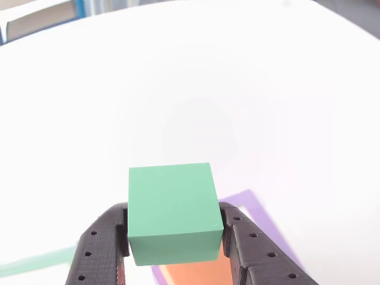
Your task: Tower of hanoi
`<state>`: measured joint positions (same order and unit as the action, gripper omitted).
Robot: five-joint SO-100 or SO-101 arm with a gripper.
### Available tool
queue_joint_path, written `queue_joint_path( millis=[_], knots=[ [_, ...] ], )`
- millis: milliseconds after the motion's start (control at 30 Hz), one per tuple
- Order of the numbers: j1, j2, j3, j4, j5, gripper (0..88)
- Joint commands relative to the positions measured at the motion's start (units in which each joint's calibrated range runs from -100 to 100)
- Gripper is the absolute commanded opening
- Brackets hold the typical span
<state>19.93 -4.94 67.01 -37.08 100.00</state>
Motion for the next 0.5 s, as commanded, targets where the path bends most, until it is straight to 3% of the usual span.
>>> queue_joint_path(
  millis=[0,267,467],
  knots=[
    [-1.24,-12.06,-3.2,11.01,0.0,9.2],
    [-2.68,-29.74,-16.01,46.07,0.0,9.1],
    [-5.36,-38.06,-35.65,79.59,0.0,9.4]
  ],
)
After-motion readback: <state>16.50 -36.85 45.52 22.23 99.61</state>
